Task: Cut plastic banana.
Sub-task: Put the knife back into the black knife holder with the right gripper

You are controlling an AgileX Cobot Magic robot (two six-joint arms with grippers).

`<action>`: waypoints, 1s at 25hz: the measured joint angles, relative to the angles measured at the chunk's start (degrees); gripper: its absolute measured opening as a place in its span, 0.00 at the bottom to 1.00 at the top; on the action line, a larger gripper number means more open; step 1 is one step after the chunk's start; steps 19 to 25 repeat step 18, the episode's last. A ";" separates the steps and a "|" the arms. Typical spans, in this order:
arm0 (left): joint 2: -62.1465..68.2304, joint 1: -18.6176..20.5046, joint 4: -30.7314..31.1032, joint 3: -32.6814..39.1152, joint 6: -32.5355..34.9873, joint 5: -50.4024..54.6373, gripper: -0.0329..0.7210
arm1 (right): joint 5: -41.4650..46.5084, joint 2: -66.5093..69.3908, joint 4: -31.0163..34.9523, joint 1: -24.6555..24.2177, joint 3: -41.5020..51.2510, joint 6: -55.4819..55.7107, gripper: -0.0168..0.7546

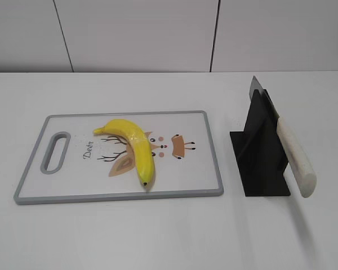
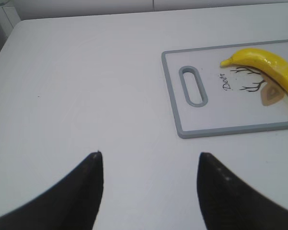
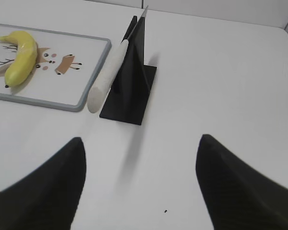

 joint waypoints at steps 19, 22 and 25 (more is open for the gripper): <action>0.00 7.93 -0.01 0.00 -0.03 -0.06 0.81 | 0.00 0.00 0.07 -0.18 0.00 0.00 0.73; 0.00 7.93 -0.01 0.00 -0.03 -0.06 0.81 | 0.00 0.00 0.07 -0.18 0.00 0.00 0.73; 0.00 7.93 -0.01 0.00 -0.03 -0.06 0.81 | 0.00 0.00 0.07 -0.18 0.00 0.00 0.73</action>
